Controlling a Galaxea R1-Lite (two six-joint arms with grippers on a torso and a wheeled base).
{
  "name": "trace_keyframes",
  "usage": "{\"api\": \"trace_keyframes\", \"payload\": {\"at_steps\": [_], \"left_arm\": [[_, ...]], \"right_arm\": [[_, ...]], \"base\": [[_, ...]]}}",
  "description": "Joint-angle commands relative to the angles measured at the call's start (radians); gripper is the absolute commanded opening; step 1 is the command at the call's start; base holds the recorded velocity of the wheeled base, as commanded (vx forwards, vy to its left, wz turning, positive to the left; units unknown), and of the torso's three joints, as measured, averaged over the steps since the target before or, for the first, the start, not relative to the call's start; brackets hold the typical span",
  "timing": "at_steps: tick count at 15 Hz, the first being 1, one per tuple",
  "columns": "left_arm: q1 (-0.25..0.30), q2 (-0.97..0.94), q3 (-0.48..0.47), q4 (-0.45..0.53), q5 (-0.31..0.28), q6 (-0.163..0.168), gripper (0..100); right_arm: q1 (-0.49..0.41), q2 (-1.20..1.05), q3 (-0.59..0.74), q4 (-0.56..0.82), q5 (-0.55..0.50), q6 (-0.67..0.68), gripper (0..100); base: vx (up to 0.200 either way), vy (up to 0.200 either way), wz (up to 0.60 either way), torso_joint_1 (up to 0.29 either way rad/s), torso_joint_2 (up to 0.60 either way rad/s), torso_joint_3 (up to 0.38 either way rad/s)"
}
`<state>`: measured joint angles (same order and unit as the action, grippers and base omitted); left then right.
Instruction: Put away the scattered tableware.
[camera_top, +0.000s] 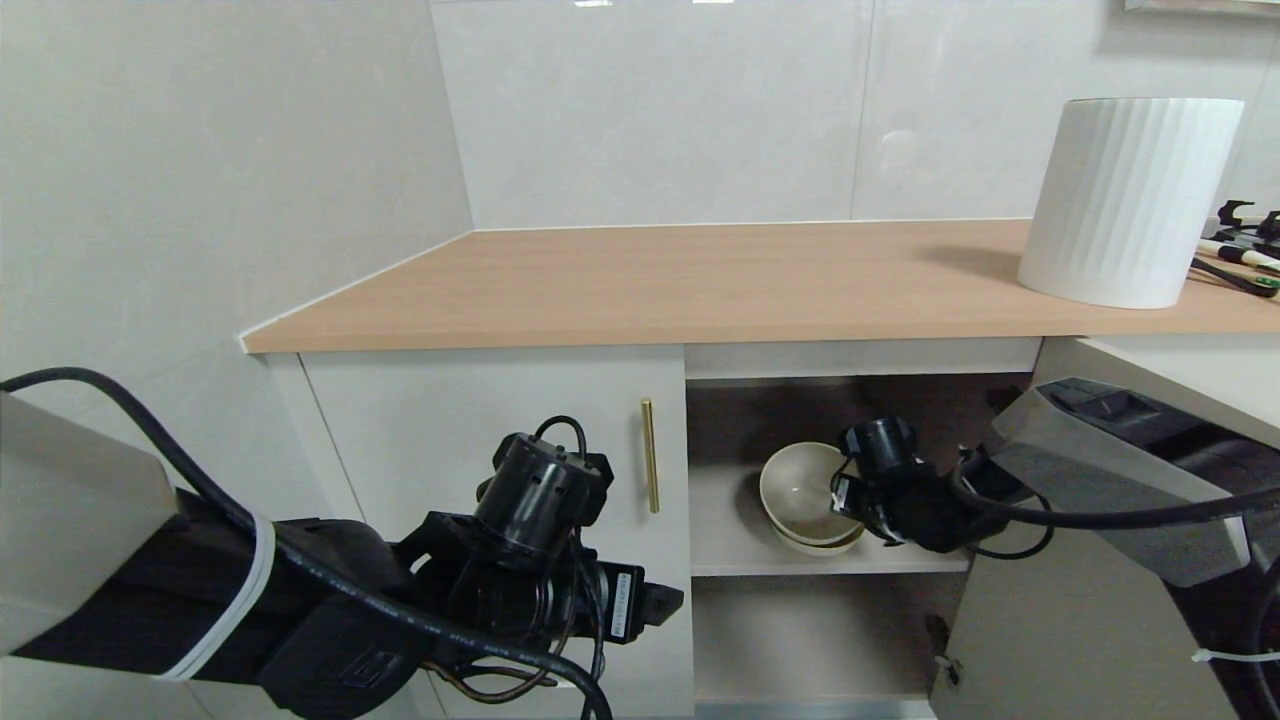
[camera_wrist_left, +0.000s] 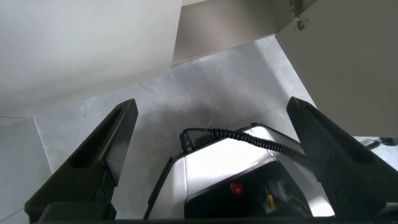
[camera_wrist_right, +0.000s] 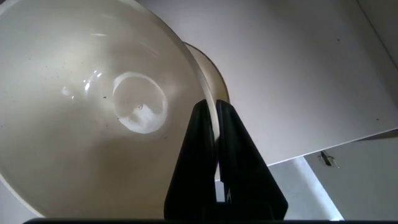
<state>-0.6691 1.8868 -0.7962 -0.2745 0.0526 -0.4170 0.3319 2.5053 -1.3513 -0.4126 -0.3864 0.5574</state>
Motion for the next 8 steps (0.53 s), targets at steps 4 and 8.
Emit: {"api": "trace_keyframes", "payload": {"at_steps": [4, 8], "left_arm": [[0.000, 0.002, 0.000, 0.000, 0.000, 0.000, 100], [0.003, 0.000, 0.000, 0.000, 0.001, 0.000, 100]], "right_arm": [[0.002, -0.006, 0.003, 0.000, 0.000, 0.001, 100], [0.004, -0.010, 0.006, 0.000, -0.002, 0.002, 100]], "base": [[0.000, 0.000, 0.00, 0.000, 0.00, 0.000], [0.000, 0.000, 0.00, 0.000, 0.00, 0.000]]}}
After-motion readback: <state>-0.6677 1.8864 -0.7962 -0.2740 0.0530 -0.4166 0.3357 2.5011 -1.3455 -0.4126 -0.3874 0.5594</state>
